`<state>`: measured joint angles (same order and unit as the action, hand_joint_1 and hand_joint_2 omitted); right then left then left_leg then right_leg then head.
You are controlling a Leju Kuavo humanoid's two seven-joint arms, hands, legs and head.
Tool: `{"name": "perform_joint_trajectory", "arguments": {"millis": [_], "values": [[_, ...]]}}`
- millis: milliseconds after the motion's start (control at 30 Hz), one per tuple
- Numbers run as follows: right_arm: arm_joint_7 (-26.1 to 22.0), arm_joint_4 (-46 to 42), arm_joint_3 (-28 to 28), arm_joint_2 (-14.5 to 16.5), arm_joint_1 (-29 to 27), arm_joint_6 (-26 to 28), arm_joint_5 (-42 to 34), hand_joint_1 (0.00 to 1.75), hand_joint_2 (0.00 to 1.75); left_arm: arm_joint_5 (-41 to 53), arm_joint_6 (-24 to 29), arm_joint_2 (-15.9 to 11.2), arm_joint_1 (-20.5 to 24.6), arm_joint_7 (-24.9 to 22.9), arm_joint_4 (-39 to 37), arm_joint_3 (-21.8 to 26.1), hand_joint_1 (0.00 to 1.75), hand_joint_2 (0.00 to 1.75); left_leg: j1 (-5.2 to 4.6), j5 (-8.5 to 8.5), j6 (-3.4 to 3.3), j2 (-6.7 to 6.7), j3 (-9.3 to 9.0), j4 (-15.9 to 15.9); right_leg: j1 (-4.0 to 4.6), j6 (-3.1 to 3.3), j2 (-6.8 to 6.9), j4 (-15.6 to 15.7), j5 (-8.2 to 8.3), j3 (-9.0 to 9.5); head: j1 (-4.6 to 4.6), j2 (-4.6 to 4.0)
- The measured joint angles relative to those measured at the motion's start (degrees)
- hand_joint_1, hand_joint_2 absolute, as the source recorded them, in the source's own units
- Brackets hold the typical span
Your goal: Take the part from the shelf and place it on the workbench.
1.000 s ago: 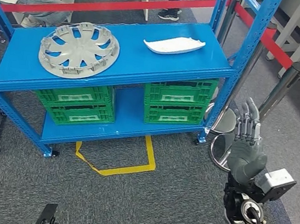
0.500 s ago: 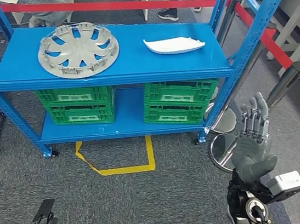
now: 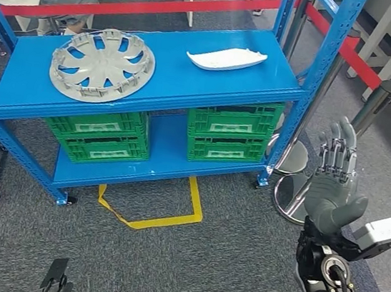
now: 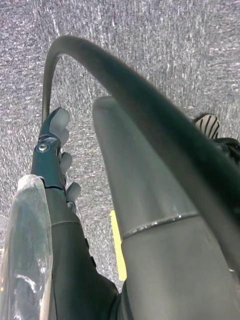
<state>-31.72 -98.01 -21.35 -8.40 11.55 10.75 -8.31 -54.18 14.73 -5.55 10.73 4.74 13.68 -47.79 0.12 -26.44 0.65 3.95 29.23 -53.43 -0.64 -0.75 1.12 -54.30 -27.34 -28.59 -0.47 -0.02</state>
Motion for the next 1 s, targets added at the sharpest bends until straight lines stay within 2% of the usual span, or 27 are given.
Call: {"name": "perform_joint_trajectory", "arguments": {"millis": [1000], "values": [[0.1, -0.2, 0.0, 0.4, 0.3, 0.2, -0.4, 0.00, 0.00, -1.0, -1.4, -0.2, 0.5, 1.3, -0.1, 0.4, 0.00, 0.00, 0.00, 0.00, 0.00, 0.00, 0.02, 0.0, 0.00, 0.00, 0.01, 0.0, 0.00, 0.00, 0.01, 0.00]]}}
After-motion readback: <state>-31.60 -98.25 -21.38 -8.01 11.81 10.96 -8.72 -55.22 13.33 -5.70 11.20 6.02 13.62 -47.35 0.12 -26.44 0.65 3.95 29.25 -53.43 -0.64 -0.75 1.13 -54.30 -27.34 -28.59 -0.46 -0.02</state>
